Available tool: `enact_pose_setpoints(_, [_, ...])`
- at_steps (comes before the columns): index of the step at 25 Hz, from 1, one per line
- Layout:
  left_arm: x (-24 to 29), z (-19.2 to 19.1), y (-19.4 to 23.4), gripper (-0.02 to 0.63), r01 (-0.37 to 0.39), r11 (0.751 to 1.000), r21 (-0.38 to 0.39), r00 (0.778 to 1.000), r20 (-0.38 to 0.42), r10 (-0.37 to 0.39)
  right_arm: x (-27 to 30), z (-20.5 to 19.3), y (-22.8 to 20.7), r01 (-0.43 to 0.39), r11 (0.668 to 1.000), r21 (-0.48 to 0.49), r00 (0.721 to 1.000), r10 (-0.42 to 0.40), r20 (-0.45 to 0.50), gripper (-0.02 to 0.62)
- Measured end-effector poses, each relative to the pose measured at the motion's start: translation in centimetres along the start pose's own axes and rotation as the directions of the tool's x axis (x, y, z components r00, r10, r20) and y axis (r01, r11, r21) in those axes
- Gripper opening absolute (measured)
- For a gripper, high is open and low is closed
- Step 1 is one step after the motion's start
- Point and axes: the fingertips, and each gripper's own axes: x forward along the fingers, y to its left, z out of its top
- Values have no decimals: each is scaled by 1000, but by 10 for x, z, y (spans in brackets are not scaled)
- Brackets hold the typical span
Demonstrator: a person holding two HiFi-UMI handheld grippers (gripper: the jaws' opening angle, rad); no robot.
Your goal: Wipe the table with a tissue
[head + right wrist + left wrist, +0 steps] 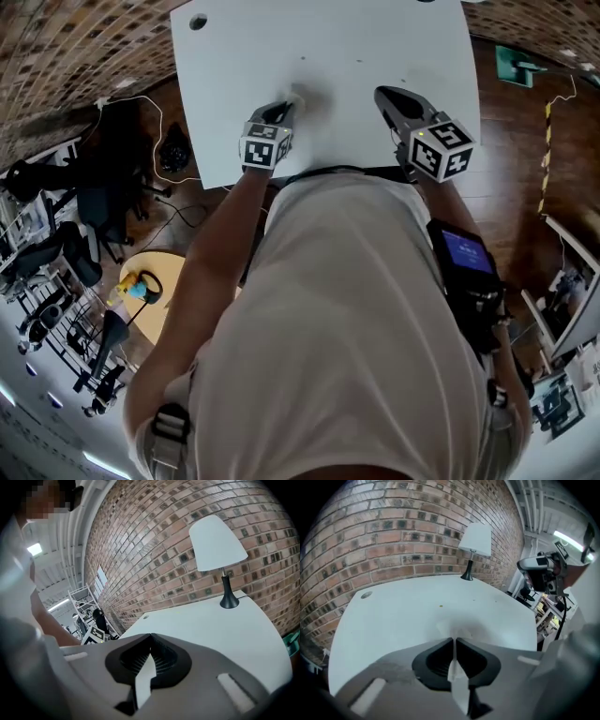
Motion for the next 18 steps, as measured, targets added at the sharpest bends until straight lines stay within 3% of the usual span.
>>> enact_pose_setpoints(8, [13, 40, 52, 25, -82, 992, -93, 997, 8, 83, 1, 3, -11, -40, 999, 12, 999, 40, -11, 8])
enact_pose_setpoints(13, [21, 69, 88, 26, -116, 943, -313, 986, 82, 148, -7, 5, -25, -3, 1000, 31, 1000, 3, 6, 8])
enact_pose_setpoints(18, [35, 82, 91, 25, -111, 927, -357, 984, 91, 153, -18, -1, -29, 30, 998, 61, 999, -32, 19, 8])
